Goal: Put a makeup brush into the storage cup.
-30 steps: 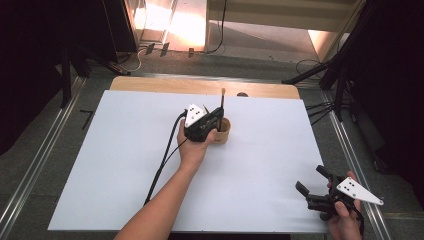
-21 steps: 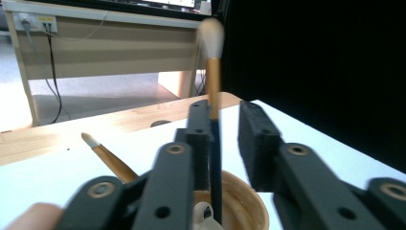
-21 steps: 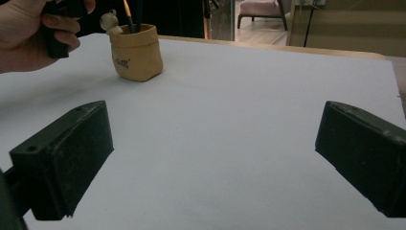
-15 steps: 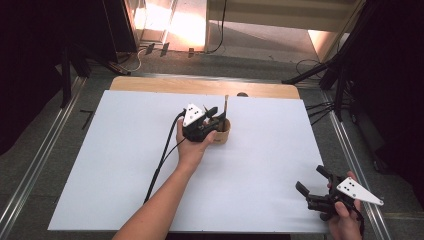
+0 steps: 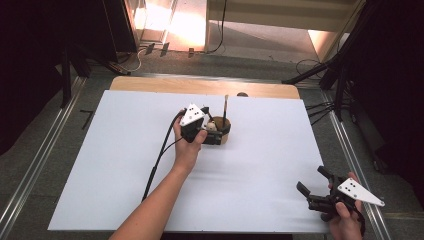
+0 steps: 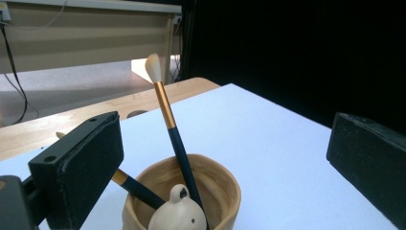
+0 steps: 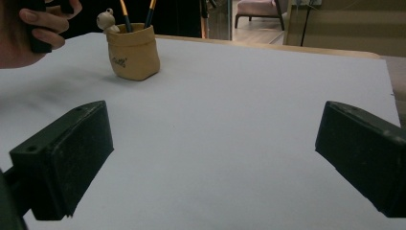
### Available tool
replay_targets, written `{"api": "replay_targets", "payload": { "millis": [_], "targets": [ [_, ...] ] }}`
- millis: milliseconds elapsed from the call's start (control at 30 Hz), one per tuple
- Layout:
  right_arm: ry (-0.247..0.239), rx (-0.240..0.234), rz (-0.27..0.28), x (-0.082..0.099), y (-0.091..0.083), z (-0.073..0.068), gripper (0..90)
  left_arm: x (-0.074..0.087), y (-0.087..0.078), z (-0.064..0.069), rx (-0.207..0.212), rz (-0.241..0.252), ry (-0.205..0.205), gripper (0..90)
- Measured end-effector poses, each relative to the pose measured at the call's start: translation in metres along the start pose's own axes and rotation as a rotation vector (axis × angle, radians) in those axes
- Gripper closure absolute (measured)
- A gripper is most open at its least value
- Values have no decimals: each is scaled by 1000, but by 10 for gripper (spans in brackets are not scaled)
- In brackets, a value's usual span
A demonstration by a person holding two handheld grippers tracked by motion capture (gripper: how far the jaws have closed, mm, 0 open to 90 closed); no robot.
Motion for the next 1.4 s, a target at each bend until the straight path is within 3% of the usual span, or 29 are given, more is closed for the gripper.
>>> {"api": "replay_targets", "payload": {
  "millis": [367,633,1400],
  "targets": [
    [-8,0,-3,1,-1,0,0,-1,-8,4,29,-4,-1,0],
    [-9,6,-2,0,-1,0,0,-2,-21,-1,16,1,-7,0],
    [-16,10,-10,0,2,1,0,5,-73,-14,2,17,-25,0]
  ]
}}
Point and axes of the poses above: each handheld gripper's, and its own axes: y roughly forward along the jaws, x roughly out of its underside, z roughly to its right, the point moved 6 cm from there along y, roughly forward along the jaws, and after that the axes turned 6 degrees about -y, right-handed, at the moved point
